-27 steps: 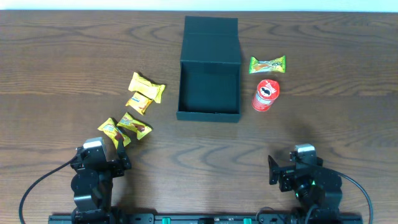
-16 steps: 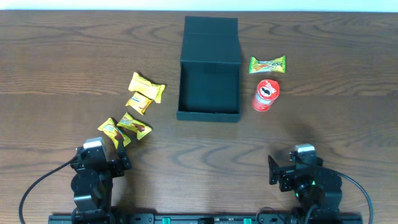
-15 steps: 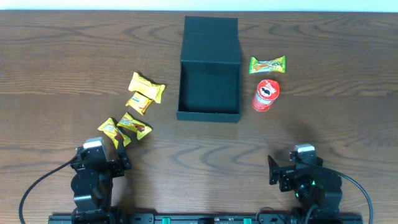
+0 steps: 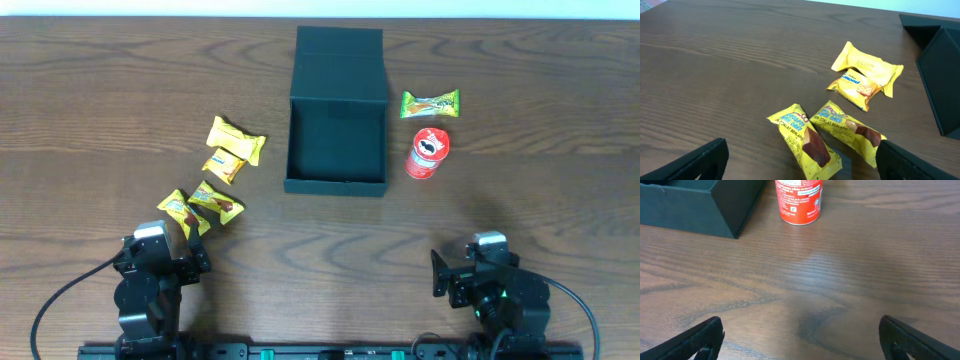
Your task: Pack container
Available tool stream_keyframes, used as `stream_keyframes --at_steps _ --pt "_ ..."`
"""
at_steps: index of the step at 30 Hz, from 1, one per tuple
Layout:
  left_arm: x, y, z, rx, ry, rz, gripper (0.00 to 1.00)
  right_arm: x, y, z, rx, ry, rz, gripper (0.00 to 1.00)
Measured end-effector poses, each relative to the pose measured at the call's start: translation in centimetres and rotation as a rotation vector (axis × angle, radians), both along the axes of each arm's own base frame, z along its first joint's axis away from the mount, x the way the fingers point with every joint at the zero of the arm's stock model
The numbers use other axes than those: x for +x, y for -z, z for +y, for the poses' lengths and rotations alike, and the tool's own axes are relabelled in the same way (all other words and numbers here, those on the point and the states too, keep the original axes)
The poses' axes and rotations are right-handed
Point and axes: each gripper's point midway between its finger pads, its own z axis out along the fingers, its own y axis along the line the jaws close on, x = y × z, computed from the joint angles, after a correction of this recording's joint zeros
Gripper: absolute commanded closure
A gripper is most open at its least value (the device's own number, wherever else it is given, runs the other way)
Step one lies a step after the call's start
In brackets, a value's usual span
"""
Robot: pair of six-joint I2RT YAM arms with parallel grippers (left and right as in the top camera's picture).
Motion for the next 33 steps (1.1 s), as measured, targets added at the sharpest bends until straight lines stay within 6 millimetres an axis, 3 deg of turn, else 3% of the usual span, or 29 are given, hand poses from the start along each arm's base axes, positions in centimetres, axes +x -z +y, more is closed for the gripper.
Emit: stream_keyframes --at_steps 10,15,19,23,28,33 --pt "0.0 0.0 0.0 0.000 0.000 0.000 0.05 0.1 -0.1 0.0 0.000 0.000 -0.004 0.01" --pt "0.0 0.0 0.0 0.000 0.000 0.000 0.05 0.9 -1.4 0.2 0.053 0.019 -0.062 0.01" --pt "0.0 0.0 0.0 0.000 0.000 0.000 0.05 1.6 -3.1 1.3 0.339 0.106 -0.081 0.01" --pt "0.0 0.0 0.0 0.000 0.000 0.000 0.05 0.8 -2.4 2.7 0.635 0.203 0.049 0.01" --pt "0.0 0.0 0.0 0.000 0.000 0.000 0.05 0.6 -2.7 3.7 0.837 0.258 0.122 0.01" --pt "0.0 0.0 0.0 0.000 0.000 0.000 0.05 1.9 -6.8 4.8 0.914 0.135 -0.010 0.01"
